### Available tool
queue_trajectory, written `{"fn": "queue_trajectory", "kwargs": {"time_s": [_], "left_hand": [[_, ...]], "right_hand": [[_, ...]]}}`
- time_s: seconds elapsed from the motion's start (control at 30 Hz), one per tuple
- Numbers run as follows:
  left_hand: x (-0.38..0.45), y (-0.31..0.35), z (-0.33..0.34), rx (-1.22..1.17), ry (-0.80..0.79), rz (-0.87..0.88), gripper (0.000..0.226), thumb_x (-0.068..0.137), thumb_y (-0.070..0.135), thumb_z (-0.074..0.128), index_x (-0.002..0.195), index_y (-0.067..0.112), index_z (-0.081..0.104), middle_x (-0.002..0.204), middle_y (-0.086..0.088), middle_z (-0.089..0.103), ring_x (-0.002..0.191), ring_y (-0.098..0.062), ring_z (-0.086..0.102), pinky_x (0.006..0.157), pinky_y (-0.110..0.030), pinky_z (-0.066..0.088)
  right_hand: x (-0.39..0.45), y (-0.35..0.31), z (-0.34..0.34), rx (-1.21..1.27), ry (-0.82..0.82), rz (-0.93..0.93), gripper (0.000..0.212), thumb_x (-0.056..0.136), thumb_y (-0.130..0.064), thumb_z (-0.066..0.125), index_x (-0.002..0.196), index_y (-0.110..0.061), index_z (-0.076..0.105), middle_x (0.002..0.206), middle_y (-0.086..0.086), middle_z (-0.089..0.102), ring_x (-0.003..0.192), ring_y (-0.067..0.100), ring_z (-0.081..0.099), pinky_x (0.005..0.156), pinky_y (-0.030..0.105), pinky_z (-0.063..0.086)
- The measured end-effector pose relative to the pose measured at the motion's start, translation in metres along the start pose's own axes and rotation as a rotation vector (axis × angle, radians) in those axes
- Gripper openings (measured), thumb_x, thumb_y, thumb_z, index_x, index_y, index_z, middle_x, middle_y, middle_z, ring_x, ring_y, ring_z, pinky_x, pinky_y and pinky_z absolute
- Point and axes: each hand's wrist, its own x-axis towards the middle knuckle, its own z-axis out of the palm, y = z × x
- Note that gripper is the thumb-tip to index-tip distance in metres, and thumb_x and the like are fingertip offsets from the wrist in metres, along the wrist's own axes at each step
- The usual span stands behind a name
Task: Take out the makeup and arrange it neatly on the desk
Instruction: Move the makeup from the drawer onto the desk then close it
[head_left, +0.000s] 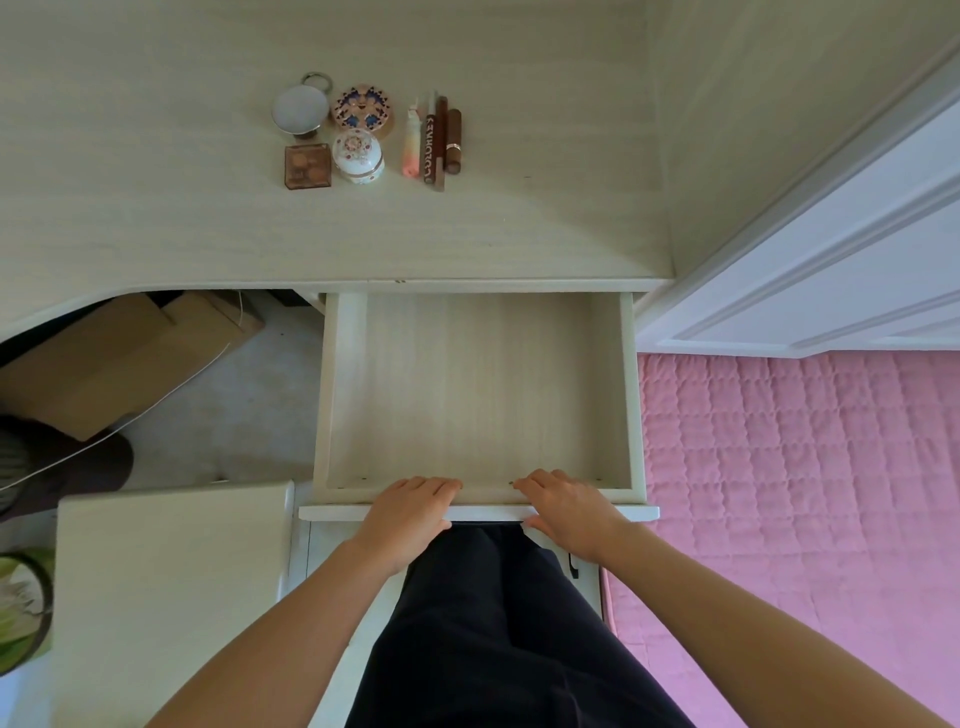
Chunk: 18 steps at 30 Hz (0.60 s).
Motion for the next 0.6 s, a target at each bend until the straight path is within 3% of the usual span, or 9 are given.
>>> {"fn": "queue_trajectory", "kwargs": {"time_s": [0.6], "left_hand": [[0.049,-0.022,-0.044,0.072,0.100,0.015,0.049,0.093,0.030,0.057,0.138,0.017,0.042,0.134,0.001,0.054,0.118,-0.022,0.054,0.097,-0.033,0.040]], "right_hand": [[0.039,0.028,-0.045,-0.048,0.072,-0.005,0.044,0.098,-0.029,0.047,0.139,-0.015,0.035,0.129,0.004,0.050,0.110,0.023,0.052,0.094,0.037,0.046]]}}
